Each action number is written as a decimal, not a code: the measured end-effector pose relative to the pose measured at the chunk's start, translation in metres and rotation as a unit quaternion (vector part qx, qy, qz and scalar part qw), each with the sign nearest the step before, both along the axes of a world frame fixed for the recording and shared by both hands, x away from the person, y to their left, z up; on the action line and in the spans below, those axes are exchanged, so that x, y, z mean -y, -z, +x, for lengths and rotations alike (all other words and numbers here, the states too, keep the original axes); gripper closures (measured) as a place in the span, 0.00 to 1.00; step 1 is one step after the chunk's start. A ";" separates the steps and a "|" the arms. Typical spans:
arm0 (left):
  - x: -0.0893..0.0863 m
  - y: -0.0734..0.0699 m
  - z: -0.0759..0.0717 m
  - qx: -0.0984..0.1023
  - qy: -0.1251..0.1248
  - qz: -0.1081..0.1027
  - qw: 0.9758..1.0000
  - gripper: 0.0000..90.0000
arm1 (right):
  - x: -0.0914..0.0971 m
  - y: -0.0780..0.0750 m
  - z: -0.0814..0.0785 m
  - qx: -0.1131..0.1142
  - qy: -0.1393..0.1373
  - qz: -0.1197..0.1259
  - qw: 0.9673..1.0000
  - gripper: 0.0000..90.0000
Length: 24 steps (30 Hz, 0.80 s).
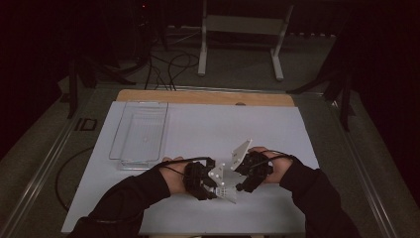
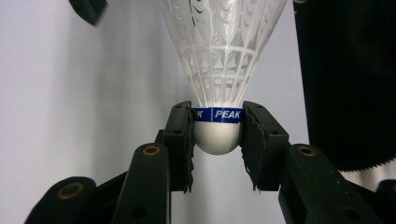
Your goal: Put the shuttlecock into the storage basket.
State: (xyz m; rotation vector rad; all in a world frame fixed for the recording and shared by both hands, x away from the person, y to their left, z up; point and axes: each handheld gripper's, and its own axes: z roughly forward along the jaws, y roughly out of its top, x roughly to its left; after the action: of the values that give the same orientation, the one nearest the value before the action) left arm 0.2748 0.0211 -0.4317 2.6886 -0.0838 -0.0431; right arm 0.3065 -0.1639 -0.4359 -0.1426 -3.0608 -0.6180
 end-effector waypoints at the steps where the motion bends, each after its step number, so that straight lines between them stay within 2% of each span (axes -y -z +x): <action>1: -0.001 0.000 0.000 0.000 0.000 0.003 1.000 0.73 | 0.002 0.001 0.001 0.003 0.009 -0.001 1.000 0.39; 3: -0.004 0.001 0.001 -0.008 -0.006 0.007 1.000 0.73 | 0.004 0.002 0.001 0.001 0.013 0.000 1.000 0.36; 8: -0.008 0.000 0.002 -0.012 -0.013 0.007 1.000 0.73 | 0.008 0.004 0.001 0.005 0.024 0.007 1.000 0.27; 9: -0.008 -0.001 0.003 -0.014 -0.013 0.009 1.000 0.73 | 0.009 0.004 0.001 0.010 0.030 0.007 0.999 0.23; 12: -0.011 -0.003 0.003 -0.019 -0.014 0.009 1.000 0.73 | 0.011 0.005 0.001 0.017 0.035 0.008 0.999 0.21; 15: -0.016 -0.004 0.006 -0.020 -0.022 0.011 1.000 0.73 | 0.015 0.006 0.002 0.017 0.051 0.020 0.998 0.16; 18: -0.018 -0.006 0.007 -0.018 -0.026 0.013 0.999 0.73 | 0.017 0.007 0.003 0.011 0.056 0.018 0.998 0.14; 19: -0.021 -0.007 0.008 -0.025 -0.033 0.011 0.999 0.73 | 0.020 0.008 0.003 0.005 0.056 0.024 0.998 0.11; 24: -0.025 -0.009 0.010 -0.024 -0.045 0.014 0.999 0.73 | 0.027 0.008 0.004 0.007 0.065 0.039 0.997 0.11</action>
State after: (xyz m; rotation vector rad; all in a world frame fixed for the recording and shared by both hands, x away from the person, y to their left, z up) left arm 0.2850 0.0466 -0.4230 2.7143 0.0542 -0.0812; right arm 0.3104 -0.1905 -0.4439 -0.3384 -3.0528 -0.7451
